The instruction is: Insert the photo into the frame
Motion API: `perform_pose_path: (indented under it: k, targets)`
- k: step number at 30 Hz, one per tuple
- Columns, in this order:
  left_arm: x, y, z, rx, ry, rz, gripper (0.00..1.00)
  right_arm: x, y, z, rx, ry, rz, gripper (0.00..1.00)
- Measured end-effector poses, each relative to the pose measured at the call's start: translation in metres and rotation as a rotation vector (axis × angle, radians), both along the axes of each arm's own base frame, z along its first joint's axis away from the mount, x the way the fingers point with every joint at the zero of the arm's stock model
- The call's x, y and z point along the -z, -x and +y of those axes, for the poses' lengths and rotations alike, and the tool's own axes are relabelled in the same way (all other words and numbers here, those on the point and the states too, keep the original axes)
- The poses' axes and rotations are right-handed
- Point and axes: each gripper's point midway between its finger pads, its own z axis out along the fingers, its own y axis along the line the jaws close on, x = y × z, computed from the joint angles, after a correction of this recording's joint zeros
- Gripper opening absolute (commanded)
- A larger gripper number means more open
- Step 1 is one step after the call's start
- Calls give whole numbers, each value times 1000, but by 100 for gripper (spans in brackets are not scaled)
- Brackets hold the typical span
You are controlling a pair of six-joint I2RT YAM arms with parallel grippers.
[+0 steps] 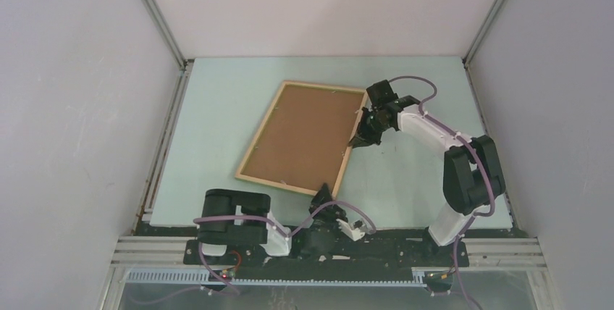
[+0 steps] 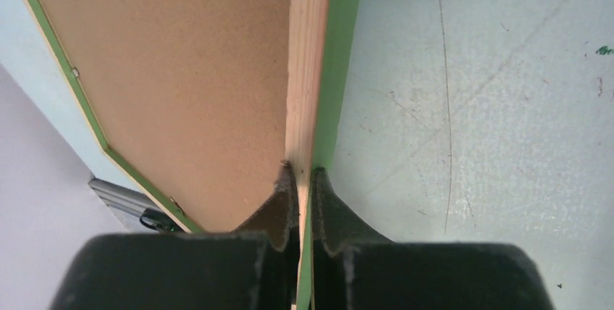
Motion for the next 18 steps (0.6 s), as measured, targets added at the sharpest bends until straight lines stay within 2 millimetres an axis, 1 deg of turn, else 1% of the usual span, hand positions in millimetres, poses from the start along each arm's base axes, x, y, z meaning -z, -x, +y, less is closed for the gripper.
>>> perform_pose_path:
  k: [1, 2, 5, 6, 7, 9, 10, 12, 14, 15, 16, 17, 18]
  targets:
    - [-4, -1, 1, -9, 5, -5, 0, -3, -1, 1, -6, -3, -13, 0]
    - [-7, -3, 3, -15, -3, -12, 0, -6, -2, 2, -15, -12, -23, 9]
    - [-19, -5, 5, -23, 17, -12, 0, -17, -5, 3, -46, -43, -66, 49]
    - [-25, -6, 6, -26, 35, -4, 0, -21, -6, 2, -54, -47, -81, 57]
    - [-32, -7, 8, -31, 58, 9, 0, -27, -7, 0, -74, -40, -104, 63]
    - [-49, -10, 11, -39, 119, 47, 0, -43, -11, -6, -99, -22, -157, 67]
    - [-62, -14, 11, -43, 157, 74, 0, -55, -15, -9, -104, -22, -191, 68]
    - [-92, -24, 10, -55, 246, 124, 0, -86, -24, -18, -104, -29, -289, 68]
    - [-127, -39, 13, -82, 375, 175, 0, -120, -28, -39, -71, -26, -389, 68]
    - [-145, -46, 16, -88, 442, 199, 0, -132, -28, -50, -48, -20, -426, 68]
    - [-154, -49, 13, -75, 486, 231, 0, -143, -27, -62, -25, -13, -458, 68]
    - [-173, -61, 25, -96, 568, 239, 0, -156, -25, -76, 3, -4, -494, 68]
    - [-186, -68, 32, -92, 635, 262, 0, -167, -22, -87, 25, 6, -530, 68]
